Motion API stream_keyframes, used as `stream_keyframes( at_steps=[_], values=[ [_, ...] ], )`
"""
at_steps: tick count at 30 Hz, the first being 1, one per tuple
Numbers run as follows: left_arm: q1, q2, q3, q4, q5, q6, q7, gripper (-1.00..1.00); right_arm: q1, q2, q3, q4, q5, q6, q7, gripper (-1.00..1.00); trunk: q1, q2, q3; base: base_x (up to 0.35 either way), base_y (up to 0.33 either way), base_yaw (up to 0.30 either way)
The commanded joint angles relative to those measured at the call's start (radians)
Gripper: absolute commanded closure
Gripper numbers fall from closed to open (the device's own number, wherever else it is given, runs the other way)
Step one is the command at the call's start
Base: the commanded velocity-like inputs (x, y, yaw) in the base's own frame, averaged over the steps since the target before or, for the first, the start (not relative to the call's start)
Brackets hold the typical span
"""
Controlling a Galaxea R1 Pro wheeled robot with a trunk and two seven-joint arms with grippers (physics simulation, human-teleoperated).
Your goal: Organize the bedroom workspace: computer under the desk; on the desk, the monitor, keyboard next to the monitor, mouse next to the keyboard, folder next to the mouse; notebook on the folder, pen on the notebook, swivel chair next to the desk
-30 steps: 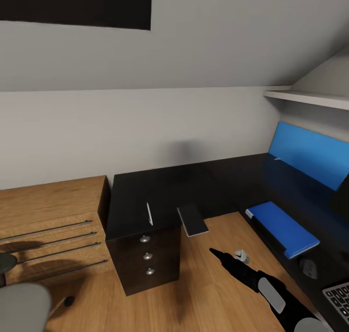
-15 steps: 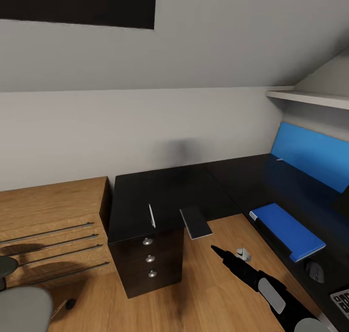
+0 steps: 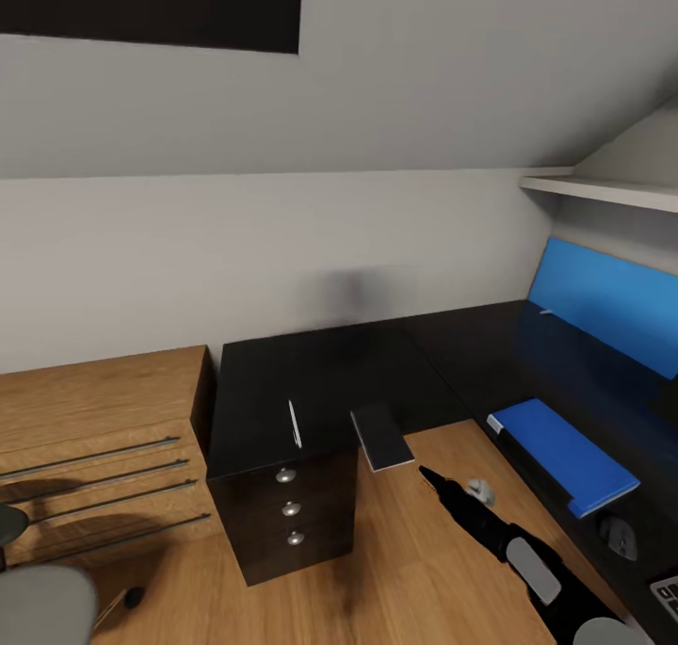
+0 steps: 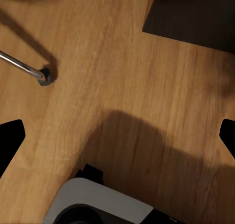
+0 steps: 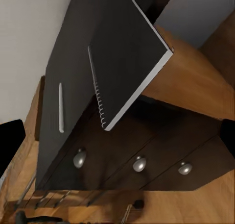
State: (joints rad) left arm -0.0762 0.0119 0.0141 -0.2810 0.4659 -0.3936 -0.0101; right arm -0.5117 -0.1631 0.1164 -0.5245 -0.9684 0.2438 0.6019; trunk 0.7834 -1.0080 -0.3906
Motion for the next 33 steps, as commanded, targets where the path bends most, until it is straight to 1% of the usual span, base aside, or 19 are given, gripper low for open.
stream_keyframes(
  at_steps=[1, 2, 3, 5, 8, 12, 14, 15, 17, 18, 21, 22, 23, 24, 27, 28, 30, 31, 33],
  values=[
    [0.000, 0.000, 0.001, 0.000, 0.002, -0.002, -0.001, -1.00, -0.001, 0.000, 0.000, 0.000, -0.026, 0.005, 0.002, -1.00, 0.004, -0.008, -0.004, 0.005, 0.000, 0.000],
    [0.000, -0.001, 0.001, 0.000, 0.002, -0.002, -0.001, -1.00, -0.001, 0.000, -0.004, 0.000, -0.041, 0.006, 0.003, -1.00, 0.008, -0.015, -0.007, 0.004, 0.000, 0.000],
    [0.000, -0.001, 0.002, 0.000, 0.002, -0.002, -0.001, -1.00, -0.001, 0.001, -0.010, 0.001, -0.070, 0.006, 0.004, -1.00, 0.012, -0.022, -0.011, 0.002, 0.000, 0.000],
    [0.000, -0.001, 0.002, 0.000, 0.003, -0.002, -0.001, -1.00, -0.001, 0.001, -0.015, 0.009, -0.107, 0.006, 0.005, -1.00, 0.019, -0.036, -0.017, 0.002, 0.000, 0.000],
    [0.000, 0.000, 0.001, 0.000, 0.004, -0.002, -0.001, -1.00, -0.001, 0.002, -0.019, 0.029, -0.145, 0.003, 0.006, -1.00, 0.031, -0.057, -0.026, 0.000, 0.000, 0.000],
    [0.000, -0.001, 0.002, 0.000, 0.005, -0.002, 0.000, -1.00, -0.001, 0.002, -0.021, 0.041, -0.170, 0.002, 0.007, -1.00, 0.046, -0.085, -0.039, 0.000, 0.000, 0.000],
    [0.000, -0.007, 0.001, -0.005, 0.004, -0.001, 0.002, -1.00, -0.001, 0.003, -0.021, 0.044, -0.176, 0.002, 0.008, -1.00, 0.054, -0.099, -0.045, 0.000, 0.000, 0.000],
    [0.000, -0.018, 0.000, -0.019, 0.003, -0.001, 0.006, -1.00, -0.001, 0.003, -0.020, 0.045, -0.179, 0.002, 0.008, -1.00, 0.058, -0.106, -0.048, 0.000, 0.000, 0.000],
    [0.000, -0.026, -0.001, -0.051, 0.001, 0.004, 0.012, -1.00, -0.001, 0.004, -0.020, 0.047, -0.181, 0.002, 0.008, -1.00, 0.065, -0.120, -0.054, 0.000, 0.000, 0.000],
    [0.000, -0.031, -0.001, -0.094, 0.001, 0.011, 0.023, -1.00, -0.001, 0.005, -0.020, 0.047, -0.183, 0.001, 0.008, -1.00, 0.069, -0.127, -0.058, 0.000, 0.000, 0.000],
    [0.000, -0.036, -0.002, -0.162, -0.002, 0.045, 0.054, -1.00, -0.001, 0.006, -0.020, 0.047, -0.184, 0.002, 0.008, -1.00, 0.081, -0.148, -0.067, 0.000, 0.000, 0.000],
    [0.000, -0.038, -0.002, -0.212, -0.009, 0.088, 0.082, -1.00, -0.001, 0.006, -0.020, 0.047, -0.184, 0.002, 0.008, -1.00, 0.084, -0.155, -0.070, 0.000, 0.000, 0.000],
    [0.000, -0.039, -0.003, -0.241, -0.015, 0.115, 0.097, -1.00, -0.001, 0.006, -0.020, 0.047, -0.184, 0.001, 0.008, -1.00, 0.088, -0.162, -0.073, 0.000, 0.000, 0.000],
    [0.000, -0.039, -0.002, -0.304, -0.033, 0.179, 0.128, -1.00, -0.001, 0.006, -0.020, 0.047, -0.184, 0.001, 0.007, -1.00, 0.092, -0.169, -0.076, 0.000, 0.000, 0.000],
    [0.000, -0.040, -0.002, -0.400, -0.062, 0.295, 0.172, -1.00, -0.001, 0.007, -0.020, 0.047, -0.184, 0.000, 0.007, -1.00, 0.104, -0.190, -0.086, 0.000, 0.000, 0.000],
    [0.000, -0.039, -0.001, -0.464, -0.074, 0.368, 0.194, -1.00, -0.001, 0.007, -0.020, 0.047, -0.184, 0.000, 0.007, -1.00, 0.107, -0.197, -0.089, 0.000, 0.000, 0.000],
    [0.000, -0.038, 0.001, -0.527, -0.082, 0.428, 0.208, -1.00, -0.001, 0.007, -0.020, 0.047, -0.184, 0.001, 0.008, -1.00, 0.115, -0.211, -0.095, 0.000, 0.000, 0.000],
    [0.000, -0.036, 0.002, -0.581, -0.087, 0.470, 0.217, -1.00, -0.001, 0.008, -0.020, 0.047, -0.185, 0.001, 0.008, -1.00, 0.119, -0.218, -0.098, 0.000, 0.000, 0.000],
    [0.000, -0.034, 0.005, -0.634, -0.091, 0.507, 0.224, -1.00, -0.001, 0.009, -0.020, 0.047, -0.185, 0.001, 0.009, -1.00, 0.127, -0.232, -0.105, 0.000, 0.000, 0.000]
  ],
)
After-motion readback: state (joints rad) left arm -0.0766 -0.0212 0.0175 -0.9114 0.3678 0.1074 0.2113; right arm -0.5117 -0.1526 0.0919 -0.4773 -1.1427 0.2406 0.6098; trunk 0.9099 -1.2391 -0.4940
